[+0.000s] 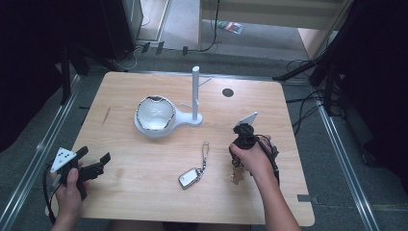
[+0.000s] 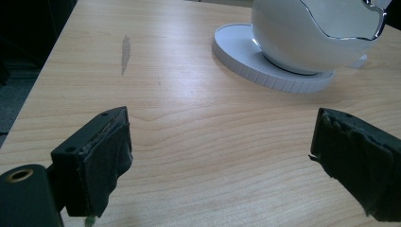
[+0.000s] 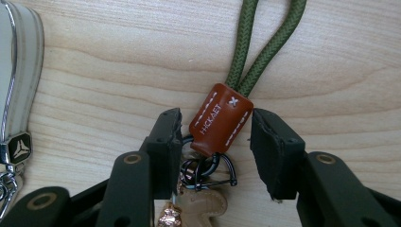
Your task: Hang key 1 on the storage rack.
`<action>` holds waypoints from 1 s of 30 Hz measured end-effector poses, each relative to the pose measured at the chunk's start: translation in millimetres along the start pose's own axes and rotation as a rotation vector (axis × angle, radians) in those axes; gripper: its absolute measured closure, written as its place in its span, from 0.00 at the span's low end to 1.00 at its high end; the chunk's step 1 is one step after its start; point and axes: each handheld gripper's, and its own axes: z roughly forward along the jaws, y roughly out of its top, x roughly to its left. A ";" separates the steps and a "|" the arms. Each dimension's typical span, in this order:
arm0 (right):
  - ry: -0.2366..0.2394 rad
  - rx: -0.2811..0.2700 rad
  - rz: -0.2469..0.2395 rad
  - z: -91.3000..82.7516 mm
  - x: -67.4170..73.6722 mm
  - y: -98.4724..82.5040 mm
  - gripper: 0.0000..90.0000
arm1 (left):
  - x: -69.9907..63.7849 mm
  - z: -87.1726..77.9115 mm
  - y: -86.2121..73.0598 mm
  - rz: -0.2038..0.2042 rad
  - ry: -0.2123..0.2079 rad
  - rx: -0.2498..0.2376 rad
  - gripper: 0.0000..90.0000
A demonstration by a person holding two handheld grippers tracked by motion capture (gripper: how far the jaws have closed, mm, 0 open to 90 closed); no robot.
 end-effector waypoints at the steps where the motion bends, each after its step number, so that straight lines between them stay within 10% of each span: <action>1: 0.000 0.009 0.008 0.5 0.1 0.8 0.63 | 0.0 0.0 0.0 0.000 0.000 0.000 0.07; 17: -0.005 0.042 0.039 7.4 -1.4 5.3 0.68 | 0.3 0.1 0.0 -0.001 -0.003 0.001 0.07; 30: -0.047 0.073 -0.036 11.9 4.8 3.2 0.76 | 0.2 0.0 0.0 0.000 -0.003 0.001 0.07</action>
